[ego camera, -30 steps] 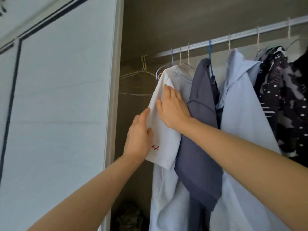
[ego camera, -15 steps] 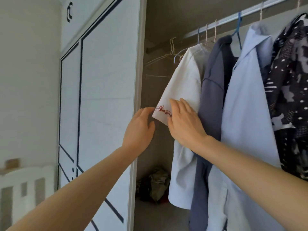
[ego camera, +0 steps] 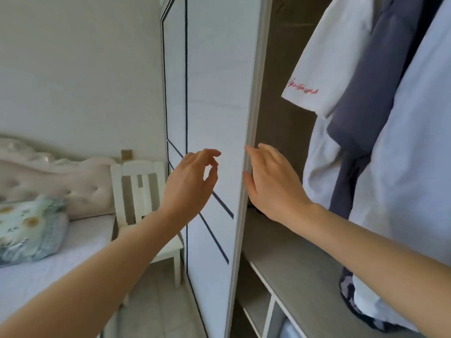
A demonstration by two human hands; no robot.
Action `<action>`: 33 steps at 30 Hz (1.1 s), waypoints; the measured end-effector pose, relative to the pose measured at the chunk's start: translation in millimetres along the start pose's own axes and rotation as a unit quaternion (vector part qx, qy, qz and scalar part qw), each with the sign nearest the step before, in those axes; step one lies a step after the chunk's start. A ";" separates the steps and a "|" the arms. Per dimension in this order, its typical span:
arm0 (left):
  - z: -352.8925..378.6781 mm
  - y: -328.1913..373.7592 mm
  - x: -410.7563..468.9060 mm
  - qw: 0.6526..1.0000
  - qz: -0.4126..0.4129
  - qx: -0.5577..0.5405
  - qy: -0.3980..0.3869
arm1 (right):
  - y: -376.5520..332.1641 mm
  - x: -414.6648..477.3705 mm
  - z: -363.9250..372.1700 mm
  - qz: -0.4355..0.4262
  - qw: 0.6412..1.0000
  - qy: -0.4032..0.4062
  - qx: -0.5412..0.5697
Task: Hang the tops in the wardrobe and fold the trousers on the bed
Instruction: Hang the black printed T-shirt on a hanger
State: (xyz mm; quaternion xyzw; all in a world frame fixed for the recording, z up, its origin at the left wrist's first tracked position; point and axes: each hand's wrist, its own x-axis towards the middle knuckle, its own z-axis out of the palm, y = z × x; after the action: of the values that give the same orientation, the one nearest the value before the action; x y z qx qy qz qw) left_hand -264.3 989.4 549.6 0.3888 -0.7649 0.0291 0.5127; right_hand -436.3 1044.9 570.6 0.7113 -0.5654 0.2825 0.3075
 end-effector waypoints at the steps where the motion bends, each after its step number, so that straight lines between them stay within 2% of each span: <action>1: -5.4 -6.5 -14.1 1.000 0.001 0.016 -0.003 | -9.3 -7.1 8.7 -0.010 1.000 -0.002 0.007; 6: -27.4 -44.7 -84.1 0.996 -0.029 0.075 -0.035 | -58.2 -38.8 58.0 -0.062 0.994 -0.051 0.074; 17: -50.4 -151.4 -225.5 0.966 -0.197 0.136 -0.093 | -178.1 -91.4 170.0 -0.117 0.947 -0.199 0.225; 22: -60.7 -205.9 -292.1 0.930 -0.308 0.166 -0.115 | -235.9 -106.4 231.5 -0.144 0.922 -0.258 0.249; 28: -77.7 -267.9 -358.7 0.868 -0.439 0.182 -0.144 | -300.0 -113.9 298.7 -0.176 0.891 -0.329 0.259; 33: -93.1 -307.0 -391.0 0.828 -0.497 0.205 -0.159 | -344.6 -119.6 345.3 -0.221 0.860 -0.379 0.261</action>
State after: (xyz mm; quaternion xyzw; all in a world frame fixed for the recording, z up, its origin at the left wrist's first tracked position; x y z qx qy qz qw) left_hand 65.5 1038.0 169.3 0.8119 -0.5160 -0.1355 0.2373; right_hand -104.6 918.0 215.4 0.9239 -0.3717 0.0532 -0.0733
